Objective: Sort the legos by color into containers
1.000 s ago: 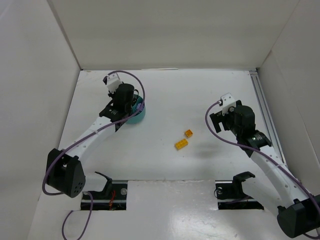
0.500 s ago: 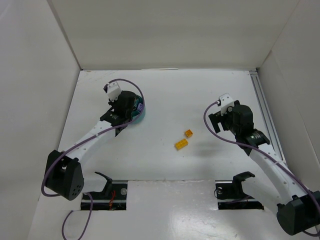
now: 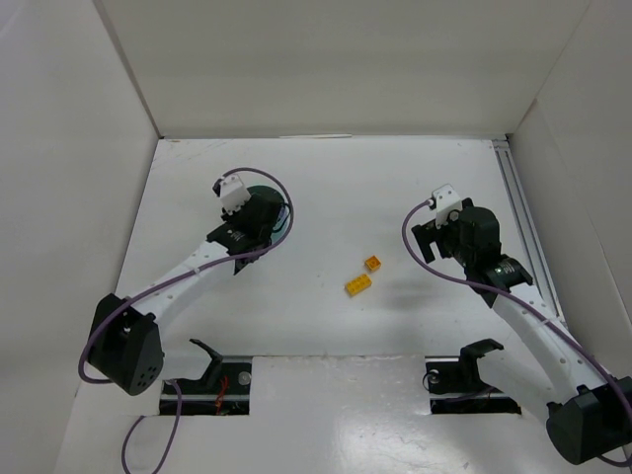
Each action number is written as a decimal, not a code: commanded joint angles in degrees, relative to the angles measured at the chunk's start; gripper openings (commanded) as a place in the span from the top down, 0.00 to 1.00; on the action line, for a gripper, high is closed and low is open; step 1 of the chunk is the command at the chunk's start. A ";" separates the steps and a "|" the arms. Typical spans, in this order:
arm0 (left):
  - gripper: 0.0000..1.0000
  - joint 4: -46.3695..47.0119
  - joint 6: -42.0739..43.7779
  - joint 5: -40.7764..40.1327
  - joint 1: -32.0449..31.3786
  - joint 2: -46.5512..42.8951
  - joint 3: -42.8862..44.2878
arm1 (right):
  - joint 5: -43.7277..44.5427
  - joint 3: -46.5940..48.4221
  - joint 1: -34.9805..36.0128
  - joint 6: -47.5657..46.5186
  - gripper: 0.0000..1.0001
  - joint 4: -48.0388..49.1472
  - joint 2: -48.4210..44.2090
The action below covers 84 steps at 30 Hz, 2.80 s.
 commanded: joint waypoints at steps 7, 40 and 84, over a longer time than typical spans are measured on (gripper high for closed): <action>1.00 -11.31 -18.56 -9.21 -0.01 3.55 3.54 | -0.99 0.18 -0.23 -0.40 0.01 3.24 -0.73; 0.44 -29.69 -37.13 -17.91 -5.11 15.61 18.84 | -2.30 -0.35 -0.75 -0.92 0.01 3.76 -0.20; 0.00 4.16 9.65 28.15 -5.11 -32.11 -12.98 | 1.12 0.00 20.42 24.31 0.58 25.82 35.50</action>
